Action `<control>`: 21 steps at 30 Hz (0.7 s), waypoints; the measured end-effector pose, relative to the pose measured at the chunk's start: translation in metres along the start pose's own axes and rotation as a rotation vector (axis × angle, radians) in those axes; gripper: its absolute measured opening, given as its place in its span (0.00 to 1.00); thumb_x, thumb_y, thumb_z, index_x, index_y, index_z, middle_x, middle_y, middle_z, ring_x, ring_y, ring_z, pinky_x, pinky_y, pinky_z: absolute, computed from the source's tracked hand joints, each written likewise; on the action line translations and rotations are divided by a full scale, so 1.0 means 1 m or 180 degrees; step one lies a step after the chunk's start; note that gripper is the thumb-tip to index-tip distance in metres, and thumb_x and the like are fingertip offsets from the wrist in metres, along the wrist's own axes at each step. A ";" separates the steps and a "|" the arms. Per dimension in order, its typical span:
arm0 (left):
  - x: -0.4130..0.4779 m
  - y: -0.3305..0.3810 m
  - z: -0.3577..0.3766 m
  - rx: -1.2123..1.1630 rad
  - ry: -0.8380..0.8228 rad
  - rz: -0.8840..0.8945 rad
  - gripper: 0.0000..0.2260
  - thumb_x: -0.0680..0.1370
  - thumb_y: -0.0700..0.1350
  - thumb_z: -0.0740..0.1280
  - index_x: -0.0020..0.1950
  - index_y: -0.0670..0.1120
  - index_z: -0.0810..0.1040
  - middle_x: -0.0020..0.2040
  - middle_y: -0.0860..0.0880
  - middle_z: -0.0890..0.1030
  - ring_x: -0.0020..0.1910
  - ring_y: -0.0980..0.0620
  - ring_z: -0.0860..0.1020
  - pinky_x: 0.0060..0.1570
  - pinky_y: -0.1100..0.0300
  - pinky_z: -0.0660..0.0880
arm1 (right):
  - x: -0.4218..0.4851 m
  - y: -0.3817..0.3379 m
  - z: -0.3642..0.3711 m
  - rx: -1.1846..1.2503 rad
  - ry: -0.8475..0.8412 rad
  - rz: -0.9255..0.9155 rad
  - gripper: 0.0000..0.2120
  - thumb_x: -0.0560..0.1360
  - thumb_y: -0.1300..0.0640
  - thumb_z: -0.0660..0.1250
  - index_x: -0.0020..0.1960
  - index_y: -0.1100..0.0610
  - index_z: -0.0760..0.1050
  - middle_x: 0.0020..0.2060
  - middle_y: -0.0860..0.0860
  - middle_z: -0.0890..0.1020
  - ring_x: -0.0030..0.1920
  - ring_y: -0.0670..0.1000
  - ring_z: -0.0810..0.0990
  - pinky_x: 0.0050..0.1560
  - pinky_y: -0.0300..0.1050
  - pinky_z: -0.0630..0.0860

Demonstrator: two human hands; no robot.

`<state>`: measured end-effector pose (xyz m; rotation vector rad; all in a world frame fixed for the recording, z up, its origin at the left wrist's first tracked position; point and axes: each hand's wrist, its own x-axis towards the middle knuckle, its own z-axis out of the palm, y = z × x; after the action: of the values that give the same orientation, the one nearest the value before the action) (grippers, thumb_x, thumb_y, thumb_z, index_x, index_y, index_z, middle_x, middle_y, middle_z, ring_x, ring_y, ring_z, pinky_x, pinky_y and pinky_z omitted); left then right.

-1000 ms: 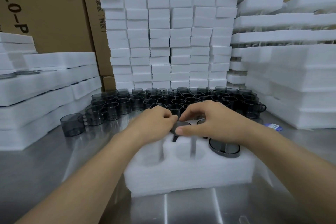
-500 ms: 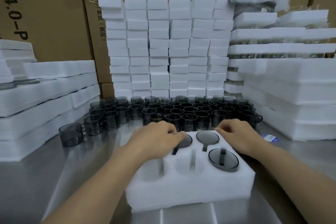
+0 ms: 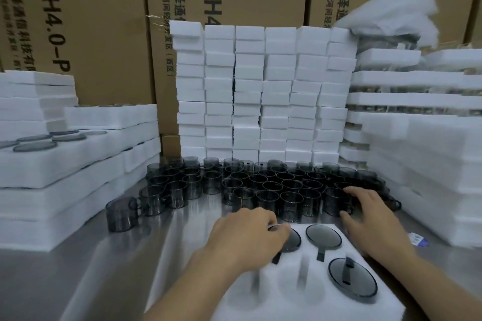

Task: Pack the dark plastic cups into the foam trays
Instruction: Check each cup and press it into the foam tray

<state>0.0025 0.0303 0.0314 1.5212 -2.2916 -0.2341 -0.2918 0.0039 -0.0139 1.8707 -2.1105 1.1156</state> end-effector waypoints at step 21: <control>-0.002 0.004 -0.006 -0.0220 0.0052 -0.0095 0.15 0.81 0.67 0.61 0.47 0.59 0.79 0.37 0.57 0.81 0.41 0.55 0.79 0.42 0.56 0.74 | 0.006 -0.038 -0.007 0.0652 0.0690 -0.0313 0.09 0.83 0.58 0.68 0.54 0.43 0.79 0.49 0.43 0.80 0.44 0.41 0.77 0.47 0.39 0.70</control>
<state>0.0027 0.0344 0.0377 1.5183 -2.2258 -0.3046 -0.2621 0.0040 0.0114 1.8151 -1.8289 1.4844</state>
